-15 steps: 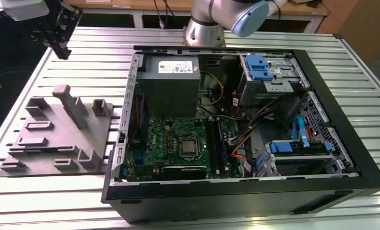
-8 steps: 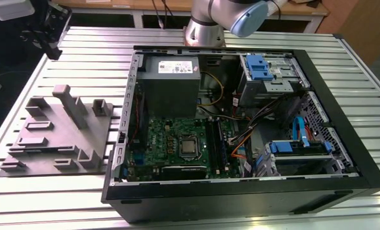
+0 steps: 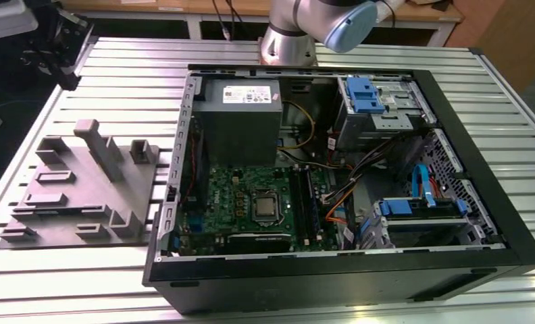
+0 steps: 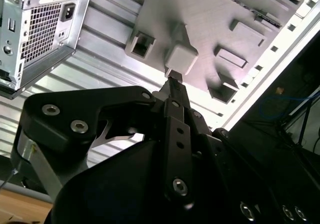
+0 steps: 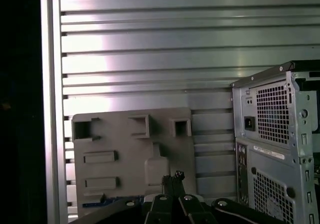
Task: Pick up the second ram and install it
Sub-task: 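Reach for the second ram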
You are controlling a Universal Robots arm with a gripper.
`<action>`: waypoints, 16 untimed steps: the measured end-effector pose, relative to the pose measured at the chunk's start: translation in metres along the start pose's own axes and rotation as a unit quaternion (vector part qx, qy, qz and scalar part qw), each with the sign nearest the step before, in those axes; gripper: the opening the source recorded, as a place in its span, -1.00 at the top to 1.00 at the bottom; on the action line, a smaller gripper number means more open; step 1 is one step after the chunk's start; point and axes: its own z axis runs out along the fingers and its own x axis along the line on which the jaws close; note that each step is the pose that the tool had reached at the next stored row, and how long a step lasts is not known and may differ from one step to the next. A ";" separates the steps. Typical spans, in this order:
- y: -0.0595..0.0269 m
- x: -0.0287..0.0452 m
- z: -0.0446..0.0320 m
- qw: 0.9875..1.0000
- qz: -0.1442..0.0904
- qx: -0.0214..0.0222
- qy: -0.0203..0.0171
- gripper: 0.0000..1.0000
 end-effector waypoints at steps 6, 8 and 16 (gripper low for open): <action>-0.0089 0.0041 0.0042 1.000 0.000 0.000 0.000 0.80; -0.0120 0.0057 0.0058 1.000 0.000 0.000 0.000 0.80; -0.0234 0.0122 0.0116 1.000 0.000 0.000 0.000 0.80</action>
